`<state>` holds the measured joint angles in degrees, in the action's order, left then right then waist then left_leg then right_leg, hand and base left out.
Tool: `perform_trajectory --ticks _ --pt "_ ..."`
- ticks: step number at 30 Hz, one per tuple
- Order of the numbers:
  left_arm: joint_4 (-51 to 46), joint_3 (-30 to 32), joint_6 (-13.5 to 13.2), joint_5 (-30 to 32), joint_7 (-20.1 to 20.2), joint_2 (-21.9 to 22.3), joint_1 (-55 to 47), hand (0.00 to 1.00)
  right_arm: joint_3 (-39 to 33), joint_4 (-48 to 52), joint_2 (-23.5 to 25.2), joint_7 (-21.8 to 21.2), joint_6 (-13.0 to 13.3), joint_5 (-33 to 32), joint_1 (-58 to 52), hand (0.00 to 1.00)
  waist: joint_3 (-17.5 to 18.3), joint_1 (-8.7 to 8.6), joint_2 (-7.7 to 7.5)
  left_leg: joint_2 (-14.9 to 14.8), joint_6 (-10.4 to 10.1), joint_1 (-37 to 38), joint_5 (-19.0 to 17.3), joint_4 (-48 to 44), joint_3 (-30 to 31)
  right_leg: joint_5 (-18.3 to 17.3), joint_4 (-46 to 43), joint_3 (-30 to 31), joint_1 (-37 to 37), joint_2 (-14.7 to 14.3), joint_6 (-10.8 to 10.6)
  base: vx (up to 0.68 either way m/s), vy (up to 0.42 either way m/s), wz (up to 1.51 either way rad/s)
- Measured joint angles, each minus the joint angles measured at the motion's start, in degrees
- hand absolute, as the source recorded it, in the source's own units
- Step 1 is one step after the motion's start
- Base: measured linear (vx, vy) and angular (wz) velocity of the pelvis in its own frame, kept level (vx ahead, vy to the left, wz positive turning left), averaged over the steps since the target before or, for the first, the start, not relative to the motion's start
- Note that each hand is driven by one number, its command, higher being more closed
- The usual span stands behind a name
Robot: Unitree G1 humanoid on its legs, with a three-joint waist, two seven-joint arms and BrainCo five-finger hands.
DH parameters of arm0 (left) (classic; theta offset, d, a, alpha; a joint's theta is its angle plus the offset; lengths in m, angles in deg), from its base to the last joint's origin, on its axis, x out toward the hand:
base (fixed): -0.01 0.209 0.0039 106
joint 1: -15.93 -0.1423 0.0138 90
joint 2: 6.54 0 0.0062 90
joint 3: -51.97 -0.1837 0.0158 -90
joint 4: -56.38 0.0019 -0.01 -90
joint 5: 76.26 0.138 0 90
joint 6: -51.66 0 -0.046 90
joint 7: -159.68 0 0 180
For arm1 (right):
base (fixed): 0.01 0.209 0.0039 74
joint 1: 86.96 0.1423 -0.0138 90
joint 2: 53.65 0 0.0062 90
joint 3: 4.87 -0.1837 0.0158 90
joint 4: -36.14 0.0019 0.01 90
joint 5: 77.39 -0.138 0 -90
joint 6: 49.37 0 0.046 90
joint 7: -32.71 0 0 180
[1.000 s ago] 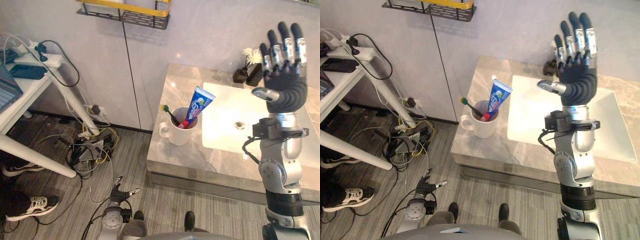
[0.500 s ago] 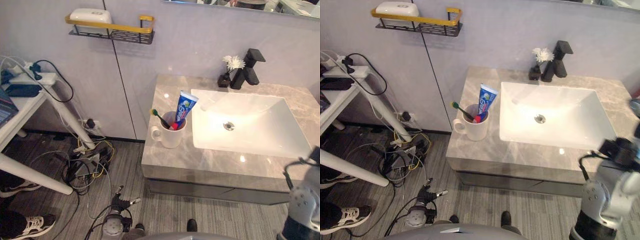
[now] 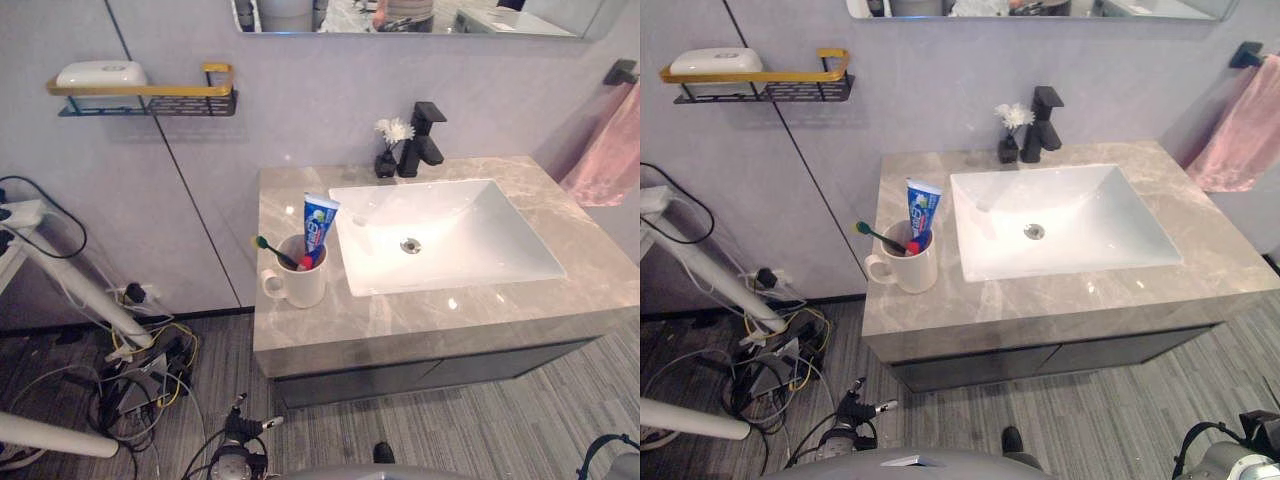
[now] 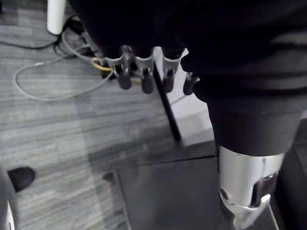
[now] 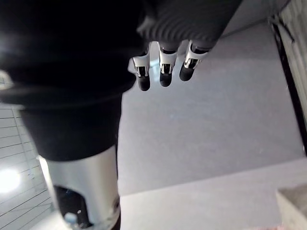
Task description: Organize washtable
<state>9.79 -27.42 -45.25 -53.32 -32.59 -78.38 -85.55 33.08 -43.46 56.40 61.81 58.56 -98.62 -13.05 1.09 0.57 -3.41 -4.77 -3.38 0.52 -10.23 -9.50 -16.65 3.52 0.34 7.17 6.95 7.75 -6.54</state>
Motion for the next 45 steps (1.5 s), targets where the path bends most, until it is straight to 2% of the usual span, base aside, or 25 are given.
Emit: perform_trajectory --ticks 5,8,9,12,14,17,18,19,20,23,26,28,31,35,45 --pt "-0.1 2.0 0.0 -0.1 0.3 1.7 0.3 0.0 2.6 -6.5 1.4 -0.5 -2.0 -0.4 -4.7 0.0 -0.3 0.24 0.52 -2.6 -1.1 0.9 -2.8 -2.8 -2.7 -1.7 -2.1 -0.3 -0.1 -1.7 1.1 0.01 -0.009 -0.24" --pt "-0.1 3.2 0.0 -0.1 0.3 1.7 0.3 0.0 2.4 -16.5 1.5 -1.2 -2.4 -3.7 -5.1 0.0 -0.5 0.51 0.84 -3.7 -1.5 2.1 -3.3 -2.6 -4.3 -1.9 -2.9 -0.6 -0.1 -2.5 1.3 0.06 -0.025 -0.29" --pt "0.6 3.0 0.0 -0.1 0.4 1.8 0.7 0.0 2.1 -23.6 1.5 -1.6 -2.5 -4.7 -5.2 0.0 -0.7 0.71 0.74 -4.3 -1.8 2.2 -3.4 -2.6 -4.8 -2.0 -3.0 -0.6 -0.2 -2.8 1.4 0.07 -0.013 -0.17" --pt "2.6 2.9 0.0 -0.2 0.4 1.9 2.4 0.0 1.7 -35.7 1.5 -2.4 -3.5 -7.4 -5.1 0.0 -0.6 1.53 1.14 -4.8 -2.2 2.9 -3.5 -2.2 -4.8 -1.9 -3.3 -0.7 -0.4 -3.5 1.0 0.1 -0.019 -0.05" --pt "4.1 2.8 0.0 -0.2 0.5 2.0 3.6 0.0 1.6 -46.6 1.5 -5.2 -5.3 -11.5 -4.9 0.0 -0.8 1.87 1.53 -4.9 -2.5 2.9 -3.2 -1.5 -4.5 -2.1 -3.3 -1.3 -0.6 -3.5 0.7 0.08 -0.008 0.11" --pt "6.5 2.1 0.1 -0.2 1.2 1.9 4.0 0.0 0.5 -60.7 1.4 -10.9 -9.6 -17.1 -4.5 0.0 -0.8 2.45 2.96 -4.6 -2.5 4.5 -3.0 0.7 -3.7 -2.4 -2.3 -2.0 -2.2 -3.3 0.4 0.08 0.015 0.09" --pt "6.7 1.7 0.1 -0.2 1.5 1.8 4.0 0.0 0.5 -62.8 1.4 -11.8 -10.4 -17.5 -4.4 0.0 -0.8 2.45 3.18 -4.4 -2.4 4.5 -2.9 1.1 -3.4 -2.4 -1.9 -2.2 -2.4 -3.2 0.4 0.07 0.031 0.22" --pt "7.6 0.2 0.1 -0.2 2.0 1.0 4.5 0.0 0.6 -66.2 1.2 -13.8 -12.8 -17.4 -4.0 0.0 -0.9 2.4 3.56 -3.9 -2.3 4.6 -2.4 2.0 -2.6 -2.4 -1.4 -3.1 -2.8 -2.7 0.4 0.06 0.018 0.36" --pt "8.7 -1.1 0.1 -0.2 2.7 0.5 4.9 0.0 0.6 -69.1 0.9 -16.0 -15.1 -14.7 -3.3 0.0 -0.9 2.34 3.67 -3.2 -2.2 4.6 -1.5 3.0 -1.5 -2.4 -0.9 -4.0 -3.1 -2.5 0.2 0.06 0.013 0.4" --pt "9.0 -3.9 0.0 -1.1 3.4 -0.9 5.0 0.0 2.9 -71.9 0.4 -19.4 -16.8 -11.4 -0.9 0.0 -1.1 2.55 3.45 -2.4 -2.2 4.3 -0.2 4.3 0.6 -2.4 -0.7 -5.6 -3.3 -1.9 0.2 0.03 0.004 0.36" --pt "10.6 -6.3 -0.3 -2.4 4.1 -3.2 5.1 0.0 7.3 -73.6 -0.1 -21.4 -16.4 -5.6 1.6 0.0 -2.0 2.37 2.99 -2.2 -2.0 4.2 0.4 4.3 2.7 -2.3 -0.2 -7.3 -4.2 -1.6 0.2 0.0 -0.018 0.35" --pt "10.8 -6.9 -0.6 -2.9 4.1 -4.1 5.5 0.0 10.2 -75.9 -1.1 -21.6 -15.6 -1.7 4.5 0.0 -3.5 2.08 2.25 -2.0 -1.9 4.1 0.8 4.2 3.7 -2.1 0.2 -8.0 -5.0 -1.4 -0.1 -0.07 -0.02 0.24" --pt "11.4 -8.7 -0.7 -3.8 3.9 -5.2 6.1 0.0 16.1 -76.0 -2.9 -21.8 -15.4 1.4 7.1 0.0 -4.1 2.33 1.89 -1.9 -1.8 3.8 1.1 4.2 4.2 -1.5 1.0 -8.2 -5.2 -1.2 0.0 -0.07 -0.016 0.09" --pt "13.2 -8.8 -0.7 -4.1 3.6 -5.1 7.1 0.0 20.8 -76.0 -4.2 -21.9 -15.3 4.6 8.2 0.0 -4.3 2.29 2.29 -1.4 -1.5 3.7 1.4 4.4 5.3 -1.5 1.2 -9.4 -5.7 -0.7 0.0 -0.02 0.001 0.13" --pt "15.5 -8.3 -0.6 -6.6 2.8 -4.9 8.3 0.0 25.7 -76.3 -7.1 -22.9 -15.5 9.8 8.7 0.0 -4.9 2.2 3.01 -0.6 -1.3 3.8 1.6 4.8 7.6 -1.4 2.5 -11.6 -7.5 0.1 -0.1 0.02 0.008 0.12"
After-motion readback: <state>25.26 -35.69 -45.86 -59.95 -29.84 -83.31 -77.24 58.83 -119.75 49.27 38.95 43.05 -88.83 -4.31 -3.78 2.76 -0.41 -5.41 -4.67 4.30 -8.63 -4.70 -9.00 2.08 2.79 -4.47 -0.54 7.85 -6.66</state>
